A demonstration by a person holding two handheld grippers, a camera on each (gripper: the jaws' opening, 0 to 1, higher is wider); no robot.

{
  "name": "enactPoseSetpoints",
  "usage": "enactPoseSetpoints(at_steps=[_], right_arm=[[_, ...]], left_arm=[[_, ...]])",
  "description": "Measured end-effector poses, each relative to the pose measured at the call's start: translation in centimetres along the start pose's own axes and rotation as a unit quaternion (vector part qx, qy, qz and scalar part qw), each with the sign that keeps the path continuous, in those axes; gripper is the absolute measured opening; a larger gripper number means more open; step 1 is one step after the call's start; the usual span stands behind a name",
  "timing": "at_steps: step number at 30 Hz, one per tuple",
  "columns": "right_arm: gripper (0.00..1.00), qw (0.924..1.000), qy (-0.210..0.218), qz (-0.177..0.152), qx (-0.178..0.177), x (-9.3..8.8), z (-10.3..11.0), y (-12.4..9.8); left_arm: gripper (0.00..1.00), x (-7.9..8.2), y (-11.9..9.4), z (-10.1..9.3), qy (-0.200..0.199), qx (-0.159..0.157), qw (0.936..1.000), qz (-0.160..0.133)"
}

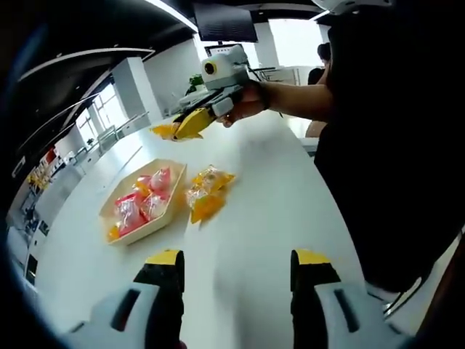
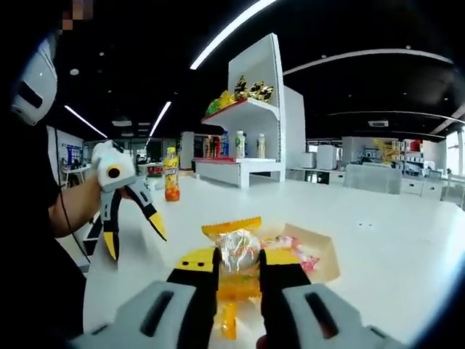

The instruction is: Pick up the marshmallows scattered on the table and place them into the bowl on the table

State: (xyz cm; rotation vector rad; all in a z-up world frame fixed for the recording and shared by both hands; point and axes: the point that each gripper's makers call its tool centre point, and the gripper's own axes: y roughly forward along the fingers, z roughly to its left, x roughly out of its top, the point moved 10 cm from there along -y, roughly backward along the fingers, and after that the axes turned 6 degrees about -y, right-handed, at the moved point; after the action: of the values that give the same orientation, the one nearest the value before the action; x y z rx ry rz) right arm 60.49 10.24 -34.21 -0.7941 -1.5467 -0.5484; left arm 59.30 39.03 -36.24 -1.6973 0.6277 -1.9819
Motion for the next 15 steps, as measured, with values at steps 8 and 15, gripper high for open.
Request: enactPoseSetpoints(at_steps=[8, 15], right_arm=[[0.22, 0.9997, -0.001, -0.002, -0.024, 0.02, -0.49, 0.69], [0.22, 0.9995, -0.012, 0.003, -0.029, -0.25, -0.5, 1.04]], left_arm=[[0.57, -0.04, 0.02, -0.01, -0.004, 0.006, 1.0, -0.004], [0.57, -0.05, -0.06, 0.3, -0.009, 0.022, 0.9996, -0.012]])
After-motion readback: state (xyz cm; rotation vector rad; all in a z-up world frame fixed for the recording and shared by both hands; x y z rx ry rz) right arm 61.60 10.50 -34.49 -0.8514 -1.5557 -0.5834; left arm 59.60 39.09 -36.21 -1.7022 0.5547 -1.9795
